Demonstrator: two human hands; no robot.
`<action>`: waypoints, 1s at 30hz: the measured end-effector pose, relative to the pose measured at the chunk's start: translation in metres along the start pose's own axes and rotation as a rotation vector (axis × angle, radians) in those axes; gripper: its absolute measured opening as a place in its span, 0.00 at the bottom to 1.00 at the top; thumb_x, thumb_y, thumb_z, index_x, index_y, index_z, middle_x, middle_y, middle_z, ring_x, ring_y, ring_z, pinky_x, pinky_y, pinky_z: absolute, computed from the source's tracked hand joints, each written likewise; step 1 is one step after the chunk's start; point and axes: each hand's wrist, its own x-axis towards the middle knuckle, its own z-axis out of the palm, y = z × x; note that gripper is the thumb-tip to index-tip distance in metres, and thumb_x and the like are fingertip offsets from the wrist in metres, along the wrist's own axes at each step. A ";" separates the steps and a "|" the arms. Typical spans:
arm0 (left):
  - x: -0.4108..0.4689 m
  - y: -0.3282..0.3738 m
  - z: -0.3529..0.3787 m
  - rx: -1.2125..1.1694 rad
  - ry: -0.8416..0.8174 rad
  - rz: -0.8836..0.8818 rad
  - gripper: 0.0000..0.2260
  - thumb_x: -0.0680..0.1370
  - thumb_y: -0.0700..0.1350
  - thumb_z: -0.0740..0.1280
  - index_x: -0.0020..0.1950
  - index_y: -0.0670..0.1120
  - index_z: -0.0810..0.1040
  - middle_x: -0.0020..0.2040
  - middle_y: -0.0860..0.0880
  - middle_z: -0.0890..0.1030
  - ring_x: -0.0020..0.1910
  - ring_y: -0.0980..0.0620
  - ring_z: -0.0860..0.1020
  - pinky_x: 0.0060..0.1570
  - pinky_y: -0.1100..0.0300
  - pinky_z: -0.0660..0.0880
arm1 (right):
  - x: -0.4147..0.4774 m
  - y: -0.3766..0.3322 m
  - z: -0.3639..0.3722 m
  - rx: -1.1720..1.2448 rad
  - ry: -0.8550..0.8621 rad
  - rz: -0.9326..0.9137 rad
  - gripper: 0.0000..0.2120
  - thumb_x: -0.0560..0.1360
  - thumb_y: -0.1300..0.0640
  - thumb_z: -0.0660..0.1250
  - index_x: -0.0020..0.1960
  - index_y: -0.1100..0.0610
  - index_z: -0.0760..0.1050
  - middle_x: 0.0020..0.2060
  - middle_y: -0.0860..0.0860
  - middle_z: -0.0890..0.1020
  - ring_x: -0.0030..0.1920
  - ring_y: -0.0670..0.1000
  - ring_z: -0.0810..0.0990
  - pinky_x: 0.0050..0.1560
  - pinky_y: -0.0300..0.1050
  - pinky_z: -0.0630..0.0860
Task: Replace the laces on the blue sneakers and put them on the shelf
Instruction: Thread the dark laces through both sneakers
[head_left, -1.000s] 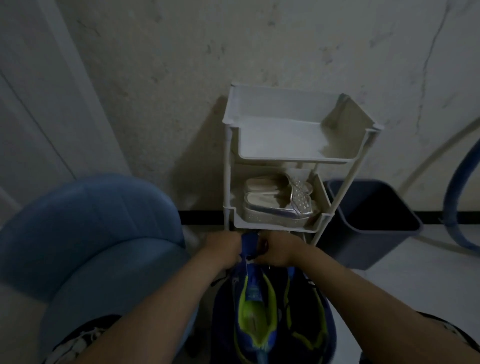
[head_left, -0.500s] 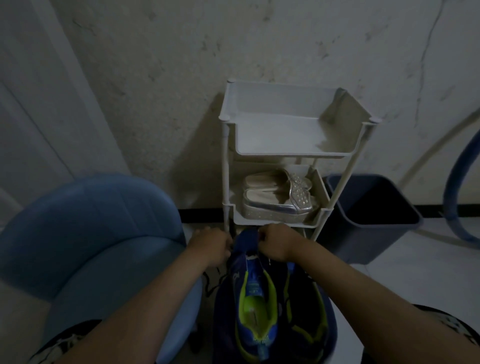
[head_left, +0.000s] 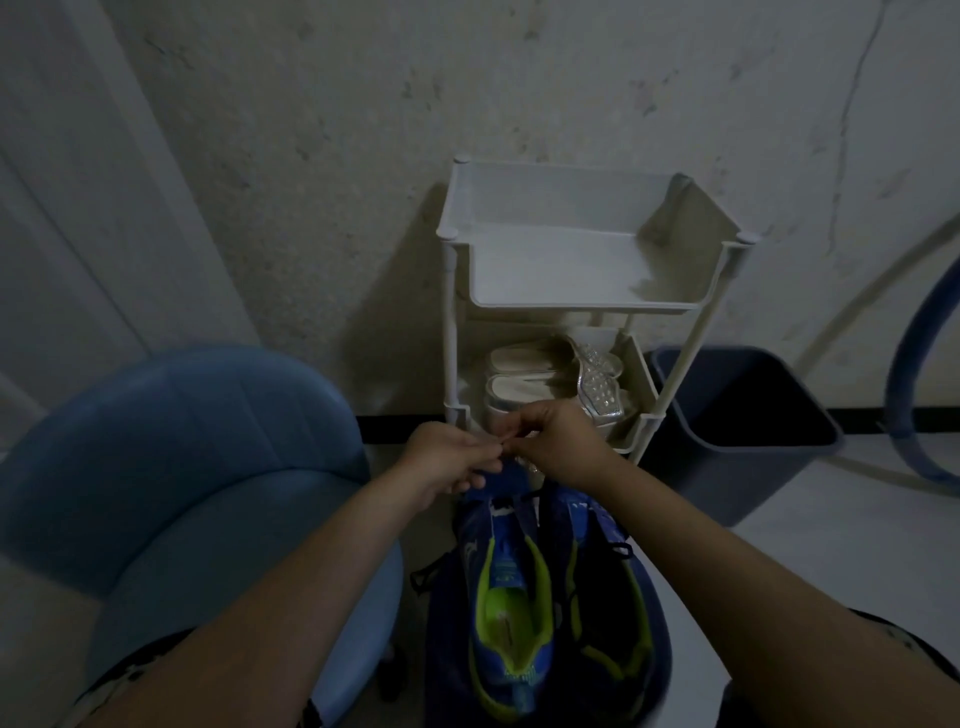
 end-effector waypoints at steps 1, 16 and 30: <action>0.000 -0.001 0.000 0.024 0.025 -0.003 0.08 0.77 0.46 0.72 0.49 0.41 0.82 0.40 0.47 0.86 0.27 0.57 0.76 0.25 0.67 0.69 | 0.000 0.000 0.000 -0.057 -0.019 -0.018 0.08 0.71 0.63 0.76 0.48 0.54 0.85 0.40 0.43 0.84 0.41 0.37 0.81 0.45 0.32 0.76; -0.006 -0.035 0.021 0.692 0.082 -0.021 0.16 0.67 0.54 0.77 0.31 0.48 0.73 0.30 0.52 0.75 0.30 0.57 0.75 0.22 0.65 0.65 | -0.007 0.010 0.017 -0.553 -0.212 0.201 0.08 0.72 0.53 0.69 0.45 0.53 0.85 0.42 0.51 0.86 0.44 0.50 0.83 0.46 0.47 0.81; 0.000 -0.053 0.019 0.290 0.143 -0.151 0.06 0.73 0.35 0.69 0.47 0.34 0.83 0.38 0.40 0.80 0.33 0.47 0.78 0.27 0.62 0.73 | -0.016 0.015 0.044 -0.619 -0.232 0.210 0.10 0.75 0.49 0.67 0.46 0.53 0.84 0.44 0.50 0.85 0.46 0.51 0.82 0.44 0.45 0.79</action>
